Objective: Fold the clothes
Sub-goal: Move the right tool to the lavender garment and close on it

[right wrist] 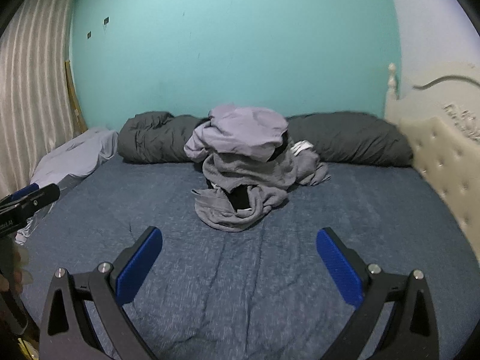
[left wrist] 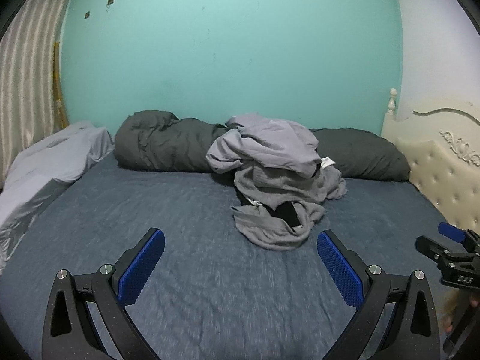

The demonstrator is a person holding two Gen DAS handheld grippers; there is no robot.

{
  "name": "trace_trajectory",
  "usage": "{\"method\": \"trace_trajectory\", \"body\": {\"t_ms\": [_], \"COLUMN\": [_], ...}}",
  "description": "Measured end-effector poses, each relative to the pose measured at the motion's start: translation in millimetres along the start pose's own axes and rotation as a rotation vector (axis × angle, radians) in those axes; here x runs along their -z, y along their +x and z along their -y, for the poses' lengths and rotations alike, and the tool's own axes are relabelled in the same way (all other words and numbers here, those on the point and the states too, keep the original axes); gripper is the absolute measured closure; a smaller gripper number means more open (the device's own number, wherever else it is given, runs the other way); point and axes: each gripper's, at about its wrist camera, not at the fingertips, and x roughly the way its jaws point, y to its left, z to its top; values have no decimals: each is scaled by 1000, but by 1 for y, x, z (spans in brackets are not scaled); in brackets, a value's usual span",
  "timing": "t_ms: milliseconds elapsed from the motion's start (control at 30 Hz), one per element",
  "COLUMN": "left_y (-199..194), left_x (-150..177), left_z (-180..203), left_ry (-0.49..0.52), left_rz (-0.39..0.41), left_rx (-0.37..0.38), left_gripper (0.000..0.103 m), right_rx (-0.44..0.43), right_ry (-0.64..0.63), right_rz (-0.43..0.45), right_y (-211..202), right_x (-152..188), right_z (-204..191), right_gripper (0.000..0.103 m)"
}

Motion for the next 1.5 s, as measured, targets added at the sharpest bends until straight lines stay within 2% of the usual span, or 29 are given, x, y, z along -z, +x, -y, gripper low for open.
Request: {"method": "trace_trajectory", "body": {"t_ms": [200,267,367,500,567,633,733,933,1200,1400,1467,1500], "left_y": [98,126,157,189,205,216,230,252,269,275,276,275], "left_x": [-5,-4,-4,-9,-12,-18,-34,-55,-59,-48,-42,-37], "left_z": [-8,-14,-25,-37,-44,-46,-48,-58,-73,-81,-83,-85], "left_ry": [-5,-22,-64,-109,-131,-142,-130,-148,-131,-128,-122,-119], "left_rz": [-35,-59,-112,-169,-197,-219,-215,-228,-252,-267,-274,-275], "left_rx": [10,4,3,-17,-27,-22,-22,9,14,30,33,34], "left_gripper": [0,0,0,0,0,0,0,0,0,0,0,0], "right_rx": [53,33,19,33,8,-8,14,22,23,25,17,12], "right_ry": [-12,19,69,110,137,146,134,144,96,79,65,53], "right_rz": [-78,-80,-93,-150,-181,-207,-242,-246,-230,-235,-243,-251], "right_y": [102,134,173,221,240,257,287,344,414,460,470,474], "right_x": [-18,-21,-25,-38,-47,-57,-76,-111,-148,-165,-164,-164], "right_z": [22,33,51,68,73,74,73,71,55,42,37,35], "right_gripper": [0,0,0,0,0,0,0,0,0,1,16,20]}}
